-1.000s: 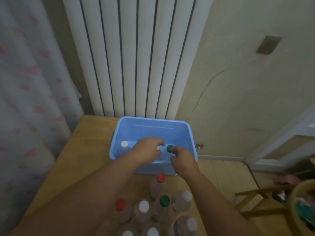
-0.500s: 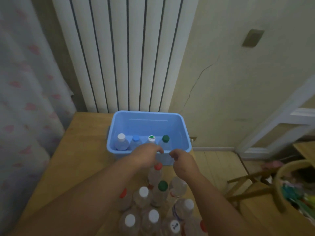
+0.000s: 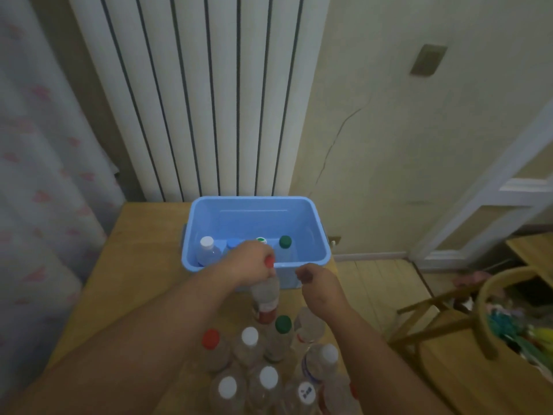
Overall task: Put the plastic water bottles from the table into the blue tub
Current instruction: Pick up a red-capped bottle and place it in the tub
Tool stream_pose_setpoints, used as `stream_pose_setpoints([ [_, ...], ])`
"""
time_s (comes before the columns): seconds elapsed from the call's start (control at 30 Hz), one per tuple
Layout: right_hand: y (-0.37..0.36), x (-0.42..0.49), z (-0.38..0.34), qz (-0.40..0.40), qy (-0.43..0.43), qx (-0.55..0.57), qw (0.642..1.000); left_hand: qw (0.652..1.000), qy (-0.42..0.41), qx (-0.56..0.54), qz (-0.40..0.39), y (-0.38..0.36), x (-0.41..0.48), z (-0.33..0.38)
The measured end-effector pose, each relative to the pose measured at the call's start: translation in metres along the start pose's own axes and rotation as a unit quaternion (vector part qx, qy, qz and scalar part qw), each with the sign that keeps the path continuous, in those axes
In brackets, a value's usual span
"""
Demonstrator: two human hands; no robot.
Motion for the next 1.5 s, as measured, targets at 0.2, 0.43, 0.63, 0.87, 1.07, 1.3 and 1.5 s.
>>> stream_pose_setpoints([
  [0.2, -0.001, -0.011, -0.044, -0.022, 0.054, 0.091, 0.994, 0.995, -0.002, -0.019, 0.098, 0.091, -0.02, 0.019],
  [0.43, 0.008, -0.016, -0.086, -0.033, 0.127, 0.232, 0.964, 0.974, 0.05, -0.08, 0.208, 0.158, -0.035, 0.026],
  [0.63, 0.012, -0.02, -0.126, 0.029, 0.148, 0.201, 0.968, 0.954, 0.115, -0.004, 0.278, 0.181, -0.05, 0.049],
  [0.87, 0.027, -0.017, -0.135, -0.006, 0.141, 0.212, 0.967, 0.966, -0.031, 0.038, 0.256, 0.184, -0.056, 0.051],
  [1.07, 0.038, 0.003, -0.125, -0.154, 0.184, 0.345, 0.907, 0.977, -0.118, 0.068, 0.167, 0.187, -0.047, 0.055],
  [1.3, 0.049, 0.014, -0.119, -0.063, 0.169, 0.322, 0.929, 0.966, 0.01, 0.065, 0.248, 0.186, -0.021, 0.067],
  [1.5, 0.057, 0.021, -0.118, 0.06, 0.167, 0.218, 0.96, 0.96, 0.016, 0.1, 0.26, 0.186, -0.006, 0.072],
])
Point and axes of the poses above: each hand's wrist, its own x-axis towards the middle knuckle, its own y-axis out of the back of the hand, z = x × y, the point moved 3 cm from there along x, towards the middle knuckle, and after that the axes turned 2 degrees about -z, right-handed, at the moved point
